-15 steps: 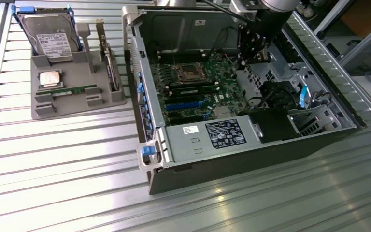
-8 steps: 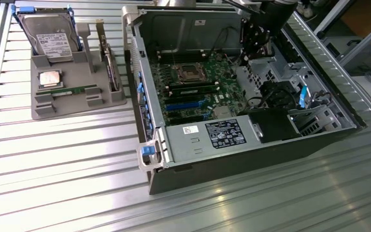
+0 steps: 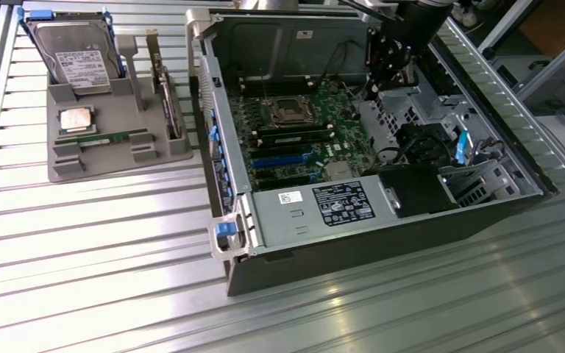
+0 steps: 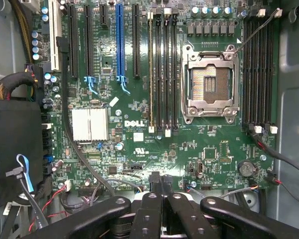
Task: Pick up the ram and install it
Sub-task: 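Press down the ram until it locks into place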
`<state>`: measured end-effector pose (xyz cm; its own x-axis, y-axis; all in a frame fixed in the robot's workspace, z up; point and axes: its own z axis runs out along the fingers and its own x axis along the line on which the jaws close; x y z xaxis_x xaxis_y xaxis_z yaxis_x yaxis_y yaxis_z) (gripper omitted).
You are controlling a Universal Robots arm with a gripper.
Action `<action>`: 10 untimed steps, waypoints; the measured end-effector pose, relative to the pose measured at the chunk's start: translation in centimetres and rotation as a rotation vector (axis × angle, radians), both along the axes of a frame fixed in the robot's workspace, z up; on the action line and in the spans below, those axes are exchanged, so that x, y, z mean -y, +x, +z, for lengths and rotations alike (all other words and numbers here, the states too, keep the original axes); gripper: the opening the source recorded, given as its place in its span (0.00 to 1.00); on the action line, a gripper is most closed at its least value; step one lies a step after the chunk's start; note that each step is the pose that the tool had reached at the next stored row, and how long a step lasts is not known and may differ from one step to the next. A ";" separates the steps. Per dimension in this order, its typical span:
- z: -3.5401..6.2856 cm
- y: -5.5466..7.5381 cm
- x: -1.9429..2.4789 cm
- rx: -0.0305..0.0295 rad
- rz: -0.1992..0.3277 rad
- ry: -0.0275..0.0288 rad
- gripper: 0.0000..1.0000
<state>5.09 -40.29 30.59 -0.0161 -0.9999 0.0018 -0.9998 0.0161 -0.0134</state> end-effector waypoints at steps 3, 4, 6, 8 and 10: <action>0.00 0.0 0.00 0.0000 0.000 0.0000 0.10; 0.00 0.0 0.00 0.0000 0.000 0.0000 0.10; 0.00 0.0 0.00 0.0000 -0.012 -0.0005 0.10; -0.01 0.0 0.00 -0.0001 -0.059 -0.0007 0.10; -0.03 0.0 0.00 0.0000 -0.121 -0.0006 0.10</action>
<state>5.09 -40.29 30.57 -0.1365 -0.9906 0.0024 -0.9906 0.1364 -0.0134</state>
